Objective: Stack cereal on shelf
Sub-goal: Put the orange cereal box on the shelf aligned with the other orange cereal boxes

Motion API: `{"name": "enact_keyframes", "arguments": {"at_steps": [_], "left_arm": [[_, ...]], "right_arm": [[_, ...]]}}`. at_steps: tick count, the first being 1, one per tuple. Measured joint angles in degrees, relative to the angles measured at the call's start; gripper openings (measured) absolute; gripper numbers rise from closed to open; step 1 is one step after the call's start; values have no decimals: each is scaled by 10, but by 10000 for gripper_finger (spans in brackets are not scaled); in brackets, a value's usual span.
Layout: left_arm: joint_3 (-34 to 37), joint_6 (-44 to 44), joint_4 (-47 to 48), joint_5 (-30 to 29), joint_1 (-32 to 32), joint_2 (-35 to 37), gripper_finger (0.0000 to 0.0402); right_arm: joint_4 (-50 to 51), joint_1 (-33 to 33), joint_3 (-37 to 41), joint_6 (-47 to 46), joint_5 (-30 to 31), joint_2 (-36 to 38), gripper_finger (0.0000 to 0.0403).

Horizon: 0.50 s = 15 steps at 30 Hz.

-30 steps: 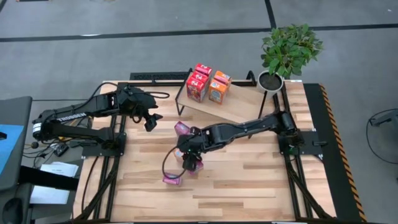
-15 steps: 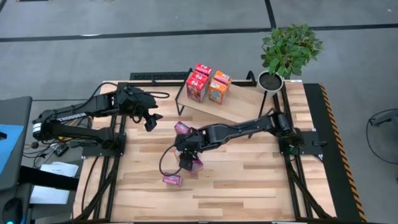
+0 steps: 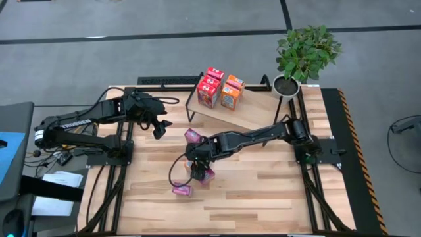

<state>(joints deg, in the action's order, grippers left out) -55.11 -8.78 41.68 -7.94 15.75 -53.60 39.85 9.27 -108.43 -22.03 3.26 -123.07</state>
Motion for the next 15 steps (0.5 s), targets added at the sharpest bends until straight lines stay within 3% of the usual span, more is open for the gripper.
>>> {"name": "enact_keyframes", "arguments": {"at_steps": [15], "left_arm": [[0, 0, 0, 0, 0, 0, 266]], "right_arm": [[26, -13, -32, -2, -49, 0, 289]]}}
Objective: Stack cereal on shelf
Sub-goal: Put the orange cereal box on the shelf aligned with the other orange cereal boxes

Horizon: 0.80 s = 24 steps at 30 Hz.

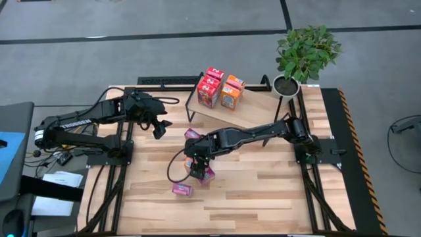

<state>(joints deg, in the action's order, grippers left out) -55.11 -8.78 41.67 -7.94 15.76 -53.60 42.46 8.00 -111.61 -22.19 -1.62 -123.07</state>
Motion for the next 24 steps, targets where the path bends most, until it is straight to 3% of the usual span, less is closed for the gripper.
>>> {"name": "enact_keyframes", "arguments": {"at_steps": [24], "left_arm": [[0, 10, 0, 0, 0, 0, 266]], "right_arm": [[35, 13, -6, -14, 61, -9, 292]]}}
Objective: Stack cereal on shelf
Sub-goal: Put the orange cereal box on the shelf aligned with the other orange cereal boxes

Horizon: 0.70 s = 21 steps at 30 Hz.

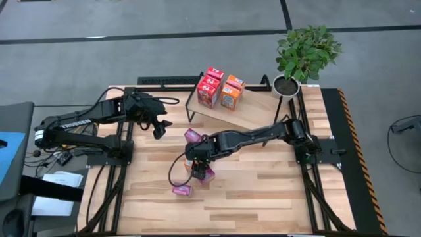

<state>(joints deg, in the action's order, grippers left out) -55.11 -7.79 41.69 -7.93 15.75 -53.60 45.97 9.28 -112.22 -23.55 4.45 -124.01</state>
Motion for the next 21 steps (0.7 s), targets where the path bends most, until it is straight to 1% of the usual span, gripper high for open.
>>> {"name": "enact_keyframes", "arguments": {"at_steps": [21], "left_arm": [[0, 1, 0, 0, 0, 0, 266]], "right_arm": [[-10, 9, -4, -4, 6, 0, 292]]}}
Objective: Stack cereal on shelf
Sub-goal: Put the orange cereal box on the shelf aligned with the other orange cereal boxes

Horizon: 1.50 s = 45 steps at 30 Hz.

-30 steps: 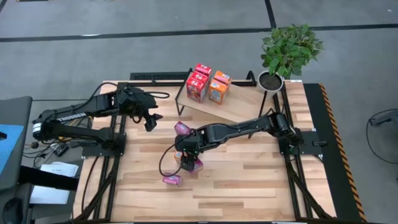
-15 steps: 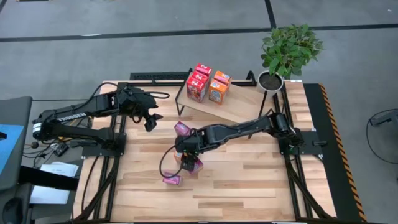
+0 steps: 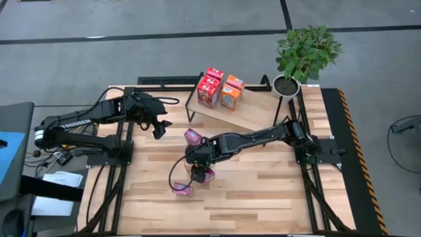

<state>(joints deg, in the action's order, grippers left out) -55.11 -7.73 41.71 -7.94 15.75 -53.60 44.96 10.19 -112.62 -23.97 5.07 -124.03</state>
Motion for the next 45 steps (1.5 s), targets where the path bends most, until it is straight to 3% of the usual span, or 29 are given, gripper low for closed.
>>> {"name": "enact_keyframes", "arguments": {"at_steps": [21, 27, 37, 45], "left_arm": [[0, 7, 0, 0, 0, 0, 266], [0, 12, 0, -3, 0, 0, 266], [0, 17, 0, -3, 0, 0, 266], [0, 24, 0, -4, 0, 0, 266]], "right_arm": [[1, 3, 3, 4, 21, -27, 283], [13, 3, 4, 4, 24, -27, 244], [47, -10, -18, 13, 20, -27, 134], [170, -40, -131, 89, 10, -27, 136]]}}
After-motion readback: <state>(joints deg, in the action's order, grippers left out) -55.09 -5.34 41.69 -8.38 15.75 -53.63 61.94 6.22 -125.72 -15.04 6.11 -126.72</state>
